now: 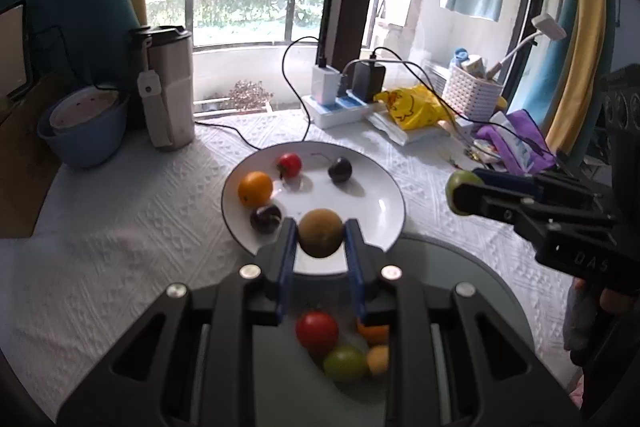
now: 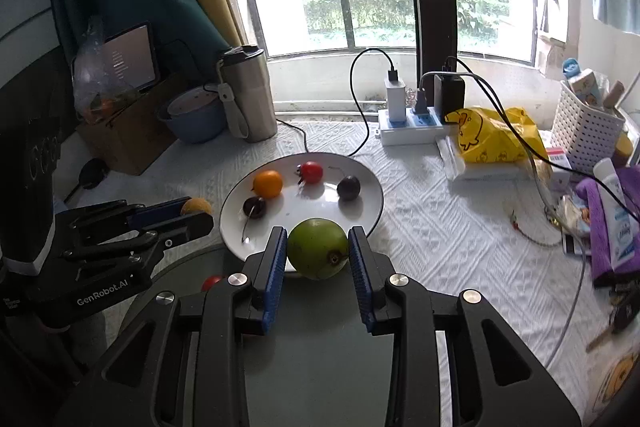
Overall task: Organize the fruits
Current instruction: 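Carry the brown fruit and green lime over the white plate, then lower both fruits onto the plate and open both grippers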
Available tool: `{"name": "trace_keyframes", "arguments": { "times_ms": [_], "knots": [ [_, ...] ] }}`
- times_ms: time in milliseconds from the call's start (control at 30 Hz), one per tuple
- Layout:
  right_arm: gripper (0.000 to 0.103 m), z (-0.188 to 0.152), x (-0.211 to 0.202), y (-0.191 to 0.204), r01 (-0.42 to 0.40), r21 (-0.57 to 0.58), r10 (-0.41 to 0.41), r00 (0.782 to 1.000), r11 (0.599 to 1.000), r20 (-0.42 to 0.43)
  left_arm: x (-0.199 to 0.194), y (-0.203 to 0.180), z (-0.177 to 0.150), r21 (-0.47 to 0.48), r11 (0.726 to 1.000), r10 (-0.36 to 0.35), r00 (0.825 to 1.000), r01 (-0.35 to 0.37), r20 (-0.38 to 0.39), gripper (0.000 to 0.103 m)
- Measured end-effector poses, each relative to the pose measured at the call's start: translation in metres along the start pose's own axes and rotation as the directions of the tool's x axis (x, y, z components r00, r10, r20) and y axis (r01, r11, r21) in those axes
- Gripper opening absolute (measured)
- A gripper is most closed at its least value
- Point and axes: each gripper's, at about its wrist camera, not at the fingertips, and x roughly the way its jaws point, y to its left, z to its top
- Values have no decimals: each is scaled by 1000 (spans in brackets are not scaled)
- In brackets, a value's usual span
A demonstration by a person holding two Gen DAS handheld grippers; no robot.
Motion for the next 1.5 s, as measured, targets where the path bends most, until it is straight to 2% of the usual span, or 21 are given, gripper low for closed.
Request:
{"name": "trace_keyframes", "arguments": {
  "times_ms": [333,833,1200,1500],
  "knots": [
    [34,18,32,-15,4,-12,-4,1000,1000,-15,39,10,15,4,1000,9,1000,-9,-29,25],
    [34,12,92,-28,-11,8,12,996,1000,-89,88,20,16,-16,1000,-8,995,6,-96,25],
    [34,9,101,-27,16,1,-16,993,1000,-114,83,24,19,-40,999,-14,997,11,-78,27],
    [35,16,75,-15,28,-13,-28,997,1000,-69,48,22,23,-46,999,-9,1000,8,-16,31]
  ]
}}
